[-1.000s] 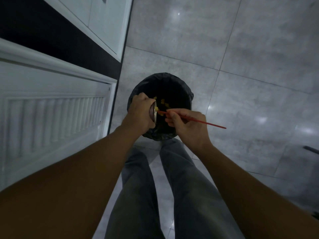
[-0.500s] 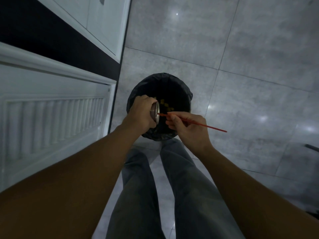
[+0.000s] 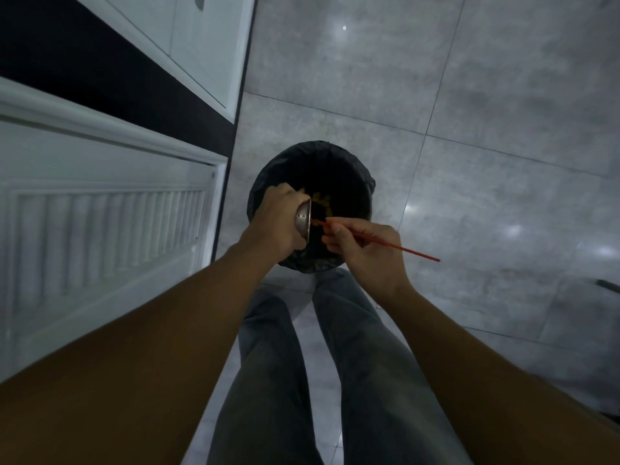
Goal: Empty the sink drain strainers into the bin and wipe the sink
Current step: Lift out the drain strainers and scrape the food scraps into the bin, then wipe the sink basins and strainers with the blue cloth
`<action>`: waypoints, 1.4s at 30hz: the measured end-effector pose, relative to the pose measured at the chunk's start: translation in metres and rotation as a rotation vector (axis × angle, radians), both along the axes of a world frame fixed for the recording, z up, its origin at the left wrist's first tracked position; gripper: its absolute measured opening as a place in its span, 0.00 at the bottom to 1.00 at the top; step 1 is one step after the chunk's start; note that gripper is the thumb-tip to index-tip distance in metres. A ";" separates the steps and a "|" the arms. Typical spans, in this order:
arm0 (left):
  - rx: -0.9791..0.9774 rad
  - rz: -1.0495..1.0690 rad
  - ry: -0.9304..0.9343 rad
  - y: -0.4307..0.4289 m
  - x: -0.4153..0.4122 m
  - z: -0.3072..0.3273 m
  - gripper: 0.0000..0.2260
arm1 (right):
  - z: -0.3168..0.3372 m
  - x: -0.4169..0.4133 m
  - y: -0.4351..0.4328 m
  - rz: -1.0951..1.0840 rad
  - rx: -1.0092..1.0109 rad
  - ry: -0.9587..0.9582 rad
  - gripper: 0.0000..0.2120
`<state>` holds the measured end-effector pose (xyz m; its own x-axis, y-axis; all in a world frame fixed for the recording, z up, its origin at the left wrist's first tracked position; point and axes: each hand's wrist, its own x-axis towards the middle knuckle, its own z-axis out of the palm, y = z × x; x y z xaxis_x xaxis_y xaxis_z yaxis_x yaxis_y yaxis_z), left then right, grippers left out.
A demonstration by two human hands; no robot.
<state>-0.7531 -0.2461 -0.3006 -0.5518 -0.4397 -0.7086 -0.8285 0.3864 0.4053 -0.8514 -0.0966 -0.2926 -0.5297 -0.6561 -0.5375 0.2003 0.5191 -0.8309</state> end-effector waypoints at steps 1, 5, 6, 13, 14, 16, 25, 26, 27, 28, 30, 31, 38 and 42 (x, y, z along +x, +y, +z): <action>0.004 0.025 0.003 0.000 0.002 -0.001 0.33 | -0.001 -0.001 0.001 -0.017 0.014 0.016 0.08; 0.021 0.178 0.036 0.001 0.018 -0.002 0.33 | 0.001 -0.008 0.006 -0.047 0.032 0.085 0.08; 0.030 0.219 0.051 0.002 0.023 -0.002 0.35 | 0.004 -0.009 0.007 -0.052 0.030 0.097 0.08; 0.050 0.365 0.190 0.010 0.037 0.048 0.50 | 0.050 -0.011 0.017 -0.080 0.048 0.117 0.09; 0.045 0.384 0.217 0.011 0.037 0.061 0.50 | 0.060 -0.012 0.017 -0.075 0.043 0.123 0.10; 0.030 0.425 0.276 0.013 0.040 0.090 0.49 | 0.081 -0.012 0.014 -0.072 0.026 0.144 0.09; -0.176 0.584 0.476 0.011 0.079 0.226 0.41 | 0.196 0.009 -0.012 0.044 -0.066 0.362 0.10; -0.202 0.606 0.499 0.010 0.083 0.241 0.41 | 0.210 0.013 -0.017 0.077 -0.078 0.393 0.11; -0.228 0.629 0.518 0.009 0.087 0.256 0.41 | 0.224 0.017 -0.023 0.115 -0.098 0.447 0.12; -0.253 0.654 0.535 0.008 0.092 0.272 0.41 | 0.237 0.021 -0.029 0.157 -0.126 0.516 0.13; -0.307 0.704 0.568 0.004 0.102 0.302 0.40 | 0.261 0.029 -0.046 0.206 -0.216 0.612 0.13; -0.341 0.727 0.590 0.000 0.109 0.317 0.40 | 0.273 0.033 -0.057 0.209 -0.270 0.617 0.12; -0.646 0.903 0.715 -0.026 0.193 0.397 0.37 | 0.349 0.095 -0.136 0.232 -0.621 0.536 0.12; -0.721 1.056 0.651 -0.039 0.257 0.414 0.38 | 0.373 0.148 -0.164 0.344 -0.735 0.487 0.14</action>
<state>-0.4959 -0.2849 0.1132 0.1199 -0.9888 0.0891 -0.5983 -0.0004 0.8013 -0.7030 -0.2610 0.0808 -0.3018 -0.9043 0.3018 -0.3213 -0.2016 -0.9253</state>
